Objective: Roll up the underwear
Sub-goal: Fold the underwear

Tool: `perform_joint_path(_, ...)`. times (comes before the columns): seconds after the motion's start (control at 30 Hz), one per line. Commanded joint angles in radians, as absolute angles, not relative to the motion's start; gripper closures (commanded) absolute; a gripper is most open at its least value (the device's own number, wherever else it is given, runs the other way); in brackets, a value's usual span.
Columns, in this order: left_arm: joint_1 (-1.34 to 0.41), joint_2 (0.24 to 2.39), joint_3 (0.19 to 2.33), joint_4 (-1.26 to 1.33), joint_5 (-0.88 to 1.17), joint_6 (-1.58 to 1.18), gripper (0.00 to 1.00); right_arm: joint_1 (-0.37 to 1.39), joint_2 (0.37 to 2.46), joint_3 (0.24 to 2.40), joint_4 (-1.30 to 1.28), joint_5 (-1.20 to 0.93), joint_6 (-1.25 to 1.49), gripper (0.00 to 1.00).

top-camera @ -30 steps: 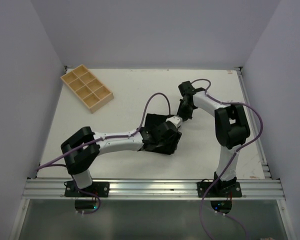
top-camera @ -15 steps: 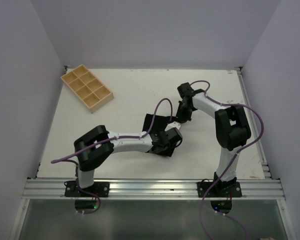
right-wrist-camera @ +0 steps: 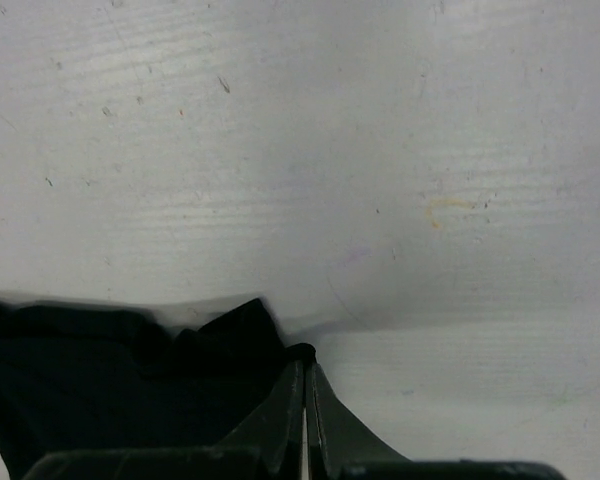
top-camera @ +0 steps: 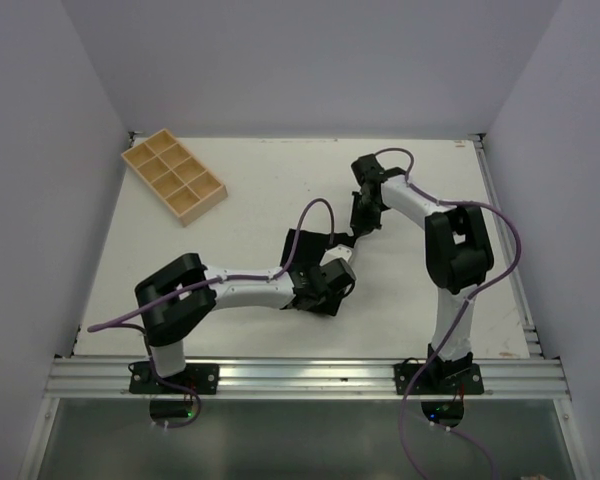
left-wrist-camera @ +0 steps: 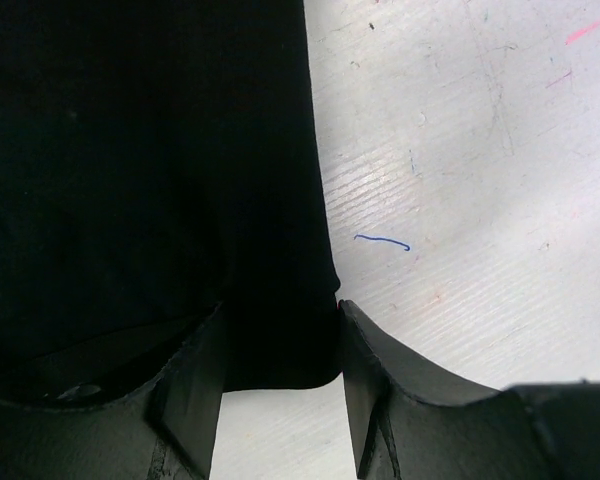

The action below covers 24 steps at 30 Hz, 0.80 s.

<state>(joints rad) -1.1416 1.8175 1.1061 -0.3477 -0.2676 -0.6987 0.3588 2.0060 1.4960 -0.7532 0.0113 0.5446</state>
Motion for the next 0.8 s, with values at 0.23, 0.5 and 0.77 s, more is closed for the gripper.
perform_joint_path(0.23, -1.149, 1.781, 1.034, -0.373, -0.229, -0.718, 0.48, 0.351, 2.037, 1.565, -0.746, 0.015, 0.456, 1.00)
perform_joint_path(0.5, -1.146, 1.714, 1.147, -0.417, -0.242, -0.674, 0.42, 0.351, 1.970, 1.546, -0.750, -0.104, 0.446, 0.89)
perform_joint_path(0.77, -0.994, 1.592, 1.220, -0.489, -0.152, -0.629, 0.41, 0.351, 1.893, 1.571, -0.857, -0.100, 0.443, 0.72)
